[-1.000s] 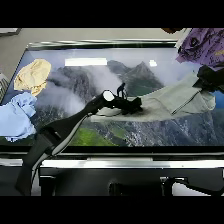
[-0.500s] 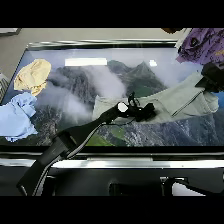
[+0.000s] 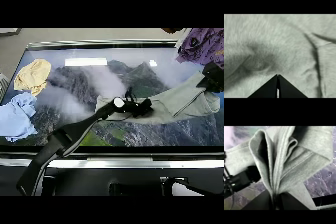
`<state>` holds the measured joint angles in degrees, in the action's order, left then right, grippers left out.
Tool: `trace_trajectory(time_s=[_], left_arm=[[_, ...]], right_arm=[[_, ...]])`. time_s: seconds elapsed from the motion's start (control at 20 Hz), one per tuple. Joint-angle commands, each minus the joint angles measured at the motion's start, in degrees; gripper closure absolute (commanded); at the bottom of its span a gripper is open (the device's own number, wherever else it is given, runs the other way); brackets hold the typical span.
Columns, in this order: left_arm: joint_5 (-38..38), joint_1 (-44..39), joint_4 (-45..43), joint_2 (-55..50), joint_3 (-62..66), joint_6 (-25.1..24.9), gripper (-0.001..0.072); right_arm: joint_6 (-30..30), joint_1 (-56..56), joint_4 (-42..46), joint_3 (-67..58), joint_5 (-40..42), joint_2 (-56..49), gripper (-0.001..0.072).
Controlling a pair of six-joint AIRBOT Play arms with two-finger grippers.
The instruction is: Fold the clothes and pants, and hang the long-sleeved shirts on hangers.
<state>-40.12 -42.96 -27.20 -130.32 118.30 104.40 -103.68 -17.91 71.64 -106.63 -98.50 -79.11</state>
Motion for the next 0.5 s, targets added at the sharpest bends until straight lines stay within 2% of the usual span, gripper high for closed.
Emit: trace_trajectory(time_s=[0.0, 0.1, 0.25, 0.35, 0.45], left_arm=[[-11.5, 7.0, -14.7, 7.3, -0.2, 2.8, 0.0695], [-19.3, 11.7, -25.1, 13.3, -0.2, 3.8, 0.0694], [-32.3, 19.2, -41.3, 22.6, -0.2, 3.8, 0.0693], [-39.6, 24.0, -47.9, 27.2, -0.2, 3.6, 0.0692], [-44.3, 28.5, -50.8, 30.8, -0.2, 3.5, 0.0690]], right_arm=[[-1.2, 1.3, 0.3, -0.1, 1.4, 0.0, 0.0678], [-2.6, 4.7, 1.3, 0.0, 2.0, -0.1, 0.0678], [-8.6, 12.2, 4.5, 0.0, 3.9, -0.5, 0.0678], [-12.2, 18.6, 7.5, 0.0, 6.3, -1.4, 0.0678], [-15.3, 24.7, 9.7, 0.0, 7.6, -3.2, 0.0678]])
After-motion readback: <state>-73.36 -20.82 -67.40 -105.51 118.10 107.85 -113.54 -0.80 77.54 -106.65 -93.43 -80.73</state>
